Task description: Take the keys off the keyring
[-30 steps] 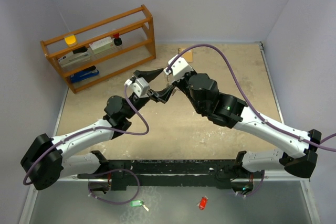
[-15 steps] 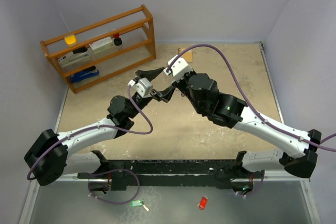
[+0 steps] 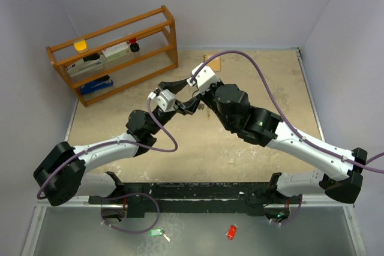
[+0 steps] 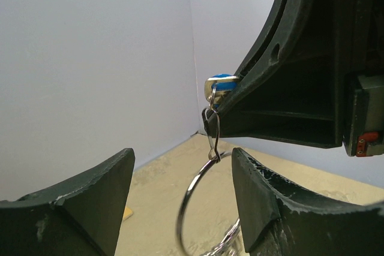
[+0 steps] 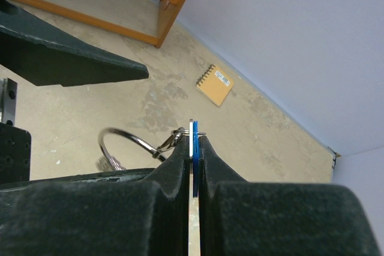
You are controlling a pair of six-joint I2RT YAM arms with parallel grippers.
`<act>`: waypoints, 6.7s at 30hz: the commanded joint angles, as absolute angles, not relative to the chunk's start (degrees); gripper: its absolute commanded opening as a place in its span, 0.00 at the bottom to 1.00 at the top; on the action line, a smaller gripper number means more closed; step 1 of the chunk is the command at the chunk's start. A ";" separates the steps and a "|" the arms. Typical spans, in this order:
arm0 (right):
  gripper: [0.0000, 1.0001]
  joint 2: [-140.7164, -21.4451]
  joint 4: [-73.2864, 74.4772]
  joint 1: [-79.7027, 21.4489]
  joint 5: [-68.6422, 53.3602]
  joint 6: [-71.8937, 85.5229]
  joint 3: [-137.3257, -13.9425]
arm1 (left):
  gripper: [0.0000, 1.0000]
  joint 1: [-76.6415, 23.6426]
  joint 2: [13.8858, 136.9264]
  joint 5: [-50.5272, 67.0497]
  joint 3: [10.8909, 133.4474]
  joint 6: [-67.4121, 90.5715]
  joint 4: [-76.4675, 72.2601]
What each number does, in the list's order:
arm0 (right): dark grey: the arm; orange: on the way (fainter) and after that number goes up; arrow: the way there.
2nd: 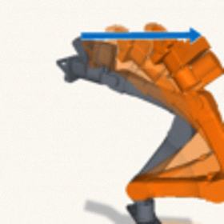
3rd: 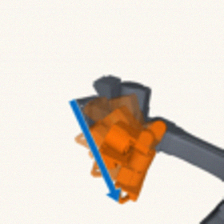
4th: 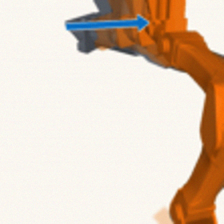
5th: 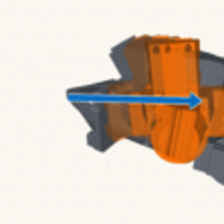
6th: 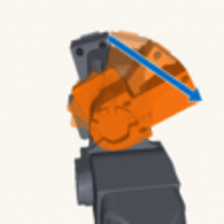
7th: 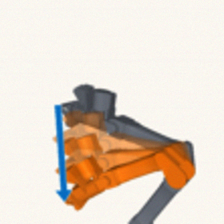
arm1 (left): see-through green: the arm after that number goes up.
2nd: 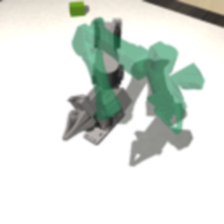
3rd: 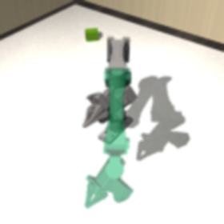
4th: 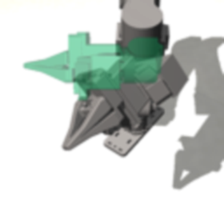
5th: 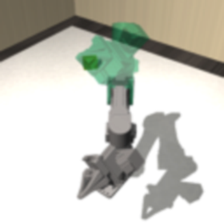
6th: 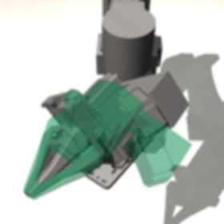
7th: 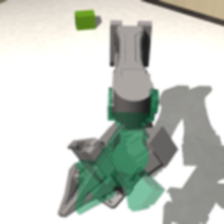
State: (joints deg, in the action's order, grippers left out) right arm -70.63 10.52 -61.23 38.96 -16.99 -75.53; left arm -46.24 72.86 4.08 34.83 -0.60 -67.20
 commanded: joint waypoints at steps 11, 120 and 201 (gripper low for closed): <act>0.00 -68.86 8.58 -61.61 38.14 -15.86 -76.90 | 0.56 -46.58 75.32 6.75 39.05 1.73 -72.62; 0.00 -69.89 11.23 -62.27 37.81 -15.77 -77.43 | 0.28 -47.20 74.71 8.36 43.77 -2.89 -66.39; 0.00 -72.86 16.57 -65.93 45.08 -20.77 -83.47 | 0.34 -47.20 74.80 16.17 41.82 -3.76 -60.27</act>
State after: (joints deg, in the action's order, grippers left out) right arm -73.76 20.27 -65.06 45.34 -20.03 -80.68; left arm -46.89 76.27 17.06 41.54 -2.81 -58.61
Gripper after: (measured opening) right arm 0.025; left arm 0.340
